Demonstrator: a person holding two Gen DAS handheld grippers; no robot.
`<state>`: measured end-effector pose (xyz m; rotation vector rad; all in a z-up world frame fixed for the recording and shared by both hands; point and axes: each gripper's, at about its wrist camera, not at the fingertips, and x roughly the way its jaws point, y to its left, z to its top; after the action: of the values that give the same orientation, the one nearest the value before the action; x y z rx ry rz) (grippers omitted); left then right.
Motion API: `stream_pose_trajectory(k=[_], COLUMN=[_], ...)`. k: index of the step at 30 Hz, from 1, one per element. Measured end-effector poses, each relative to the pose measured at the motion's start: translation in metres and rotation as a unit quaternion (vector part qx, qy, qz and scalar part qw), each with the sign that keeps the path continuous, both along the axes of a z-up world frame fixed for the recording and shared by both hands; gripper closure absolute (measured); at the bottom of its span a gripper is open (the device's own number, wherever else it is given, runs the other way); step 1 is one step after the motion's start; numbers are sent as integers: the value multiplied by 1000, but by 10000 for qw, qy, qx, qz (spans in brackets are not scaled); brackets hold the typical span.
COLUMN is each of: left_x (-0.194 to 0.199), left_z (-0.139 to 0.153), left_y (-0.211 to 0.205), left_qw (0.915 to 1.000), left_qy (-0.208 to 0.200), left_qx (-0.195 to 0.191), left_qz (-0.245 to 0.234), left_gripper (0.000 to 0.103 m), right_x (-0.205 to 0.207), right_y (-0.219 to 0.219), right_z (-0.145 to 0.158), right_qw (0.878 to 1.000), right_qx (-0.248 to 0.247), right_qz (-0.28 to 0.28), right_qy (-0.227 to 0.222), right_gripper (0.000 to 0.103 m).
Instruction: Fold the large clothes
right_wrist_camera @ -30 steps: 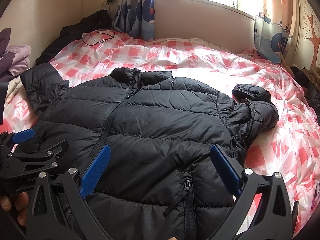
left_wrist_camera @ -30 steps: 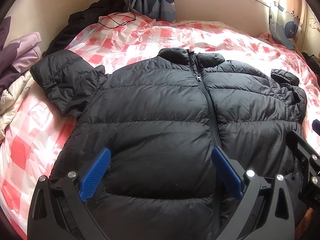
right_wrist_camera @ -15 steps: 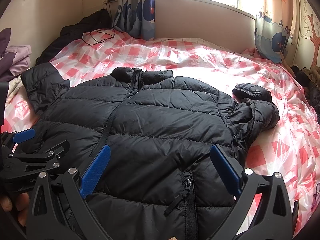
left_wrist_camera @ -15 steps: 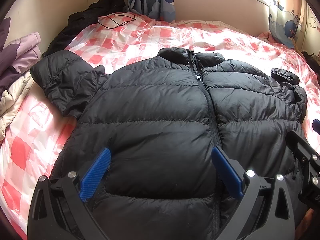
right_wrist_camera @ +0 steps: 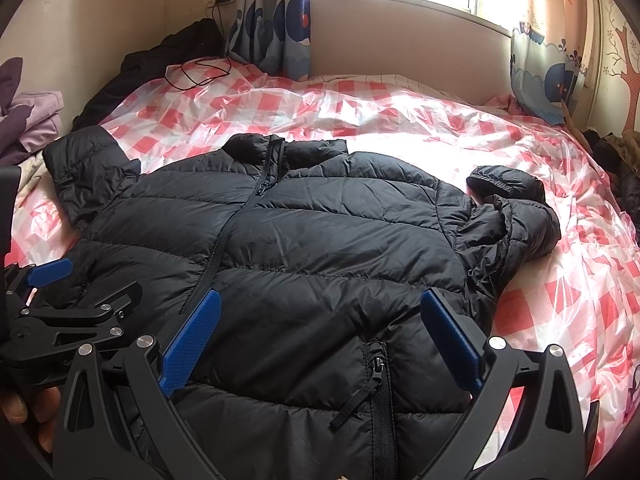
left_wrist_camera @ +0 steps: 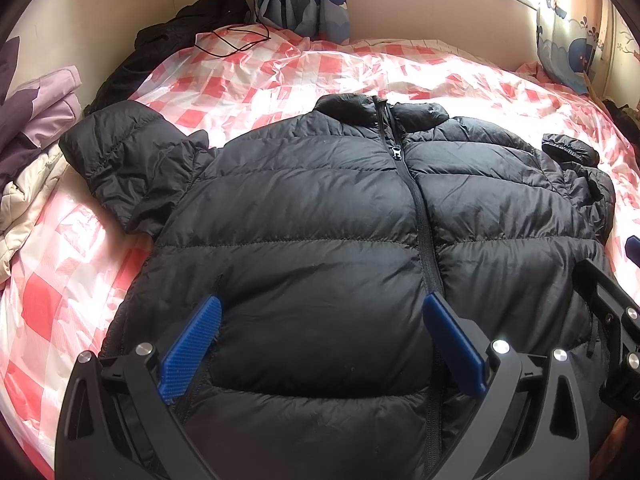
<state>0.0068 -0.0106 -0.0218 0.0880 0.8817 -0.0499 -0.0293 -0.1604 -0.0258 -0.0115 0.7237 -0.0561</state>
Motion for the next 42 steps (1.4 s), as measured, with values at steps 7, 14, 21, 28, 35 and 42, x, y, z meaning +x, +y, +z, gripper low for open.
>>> stream_pose_trajectory(k=[7,14,21,28,35,42], left_x=[0,0,-1,-2,-1,4], left_z=[0,-1,-3,-3,-8,-11], left_y=[0,0,0,0,-1,1], left_qw=[10000,10000,10000,10000,10000,9999], left_qy=[5,8,11,12,63,91], left_qx=[8,8,15,9,7,52], left_qz=[0,-7,-11,-8,-15,19], left_gripper=[6,6,6,6,6,6], right_x=[0,0,1,-3,0,1], right_y=[0,0,-1,1,1,-28], right_z=[0,-1,-1,-4,-11,20], right_qw=[10000,10000,10000,10000,9999,9997], right_qx=[3,13,9,49,16,-184], right_qz=[1,2,7,15,45,126], right_qy=[-2,-5,4,39,135,-130], right_gripper=[7,7,7,7,7,7])
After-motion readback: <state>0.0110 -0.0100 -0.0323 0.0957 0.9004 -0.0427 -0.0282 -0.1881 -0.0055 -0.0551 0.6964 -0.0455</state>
